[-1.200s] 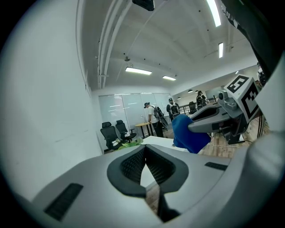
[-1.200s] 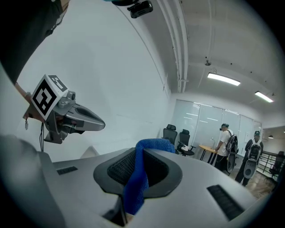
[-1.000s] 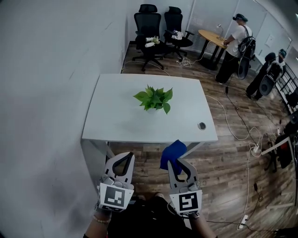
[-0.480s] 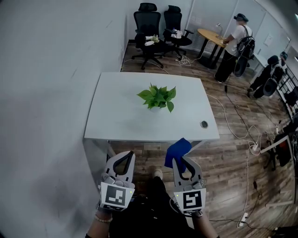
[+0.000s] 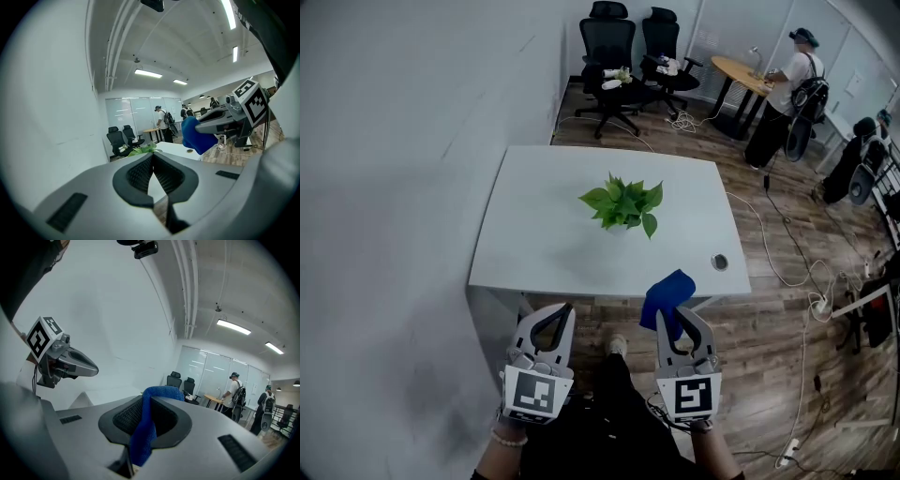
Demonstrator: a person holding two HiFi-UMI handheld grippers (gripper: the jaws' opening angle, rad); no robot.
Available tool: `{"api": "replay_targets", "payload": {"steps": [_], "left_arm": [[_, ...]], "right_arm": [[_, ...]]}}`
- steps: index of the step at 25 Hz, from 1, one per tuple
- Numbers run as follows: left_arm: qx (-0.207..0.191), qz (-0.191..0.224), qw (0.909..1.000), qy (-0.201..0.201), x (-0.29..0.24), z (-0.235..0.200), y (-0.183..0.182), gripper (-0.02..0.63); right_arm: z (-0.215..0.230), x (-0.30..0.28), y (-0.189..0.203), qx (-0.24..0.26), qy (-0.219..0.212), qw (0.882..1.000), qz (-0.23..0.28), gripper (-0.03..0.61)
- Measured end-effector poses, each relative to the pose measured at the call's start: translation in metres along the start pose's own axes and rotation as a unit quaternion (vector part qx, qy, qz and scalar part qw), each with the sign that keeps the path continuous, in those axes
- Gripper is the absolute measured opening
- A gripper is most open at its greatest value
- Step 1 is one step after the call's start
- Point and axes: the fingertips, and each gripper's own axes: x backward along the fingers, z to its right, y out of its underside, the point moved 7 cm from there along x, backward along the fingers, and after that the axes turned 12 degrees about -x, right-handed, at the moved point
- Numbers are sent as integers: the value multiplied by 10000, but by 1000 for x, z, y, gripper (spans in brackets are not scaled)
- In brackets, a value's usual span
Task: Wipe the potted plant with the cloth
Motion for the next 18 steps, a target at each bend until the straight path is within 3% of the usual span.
{"api": "replay_targets", "payload": {"steps": [6, 14, 18], "left_arm": [[540, -271, 9981, -128, -52, -13, -8, 15], [619, -437, 9970, -134, -134, -29, -6, 17], [342, -553, 9977, -164, -171, -39, 3, 18]], "right_arm": [[43, -40, -2, -50, -25, 10000, -6, 75], [110, -116, -9, 101, -273, 9996, -67, 75], [145, -155, -16, 227, -419, 9988, 141, 75]]}}
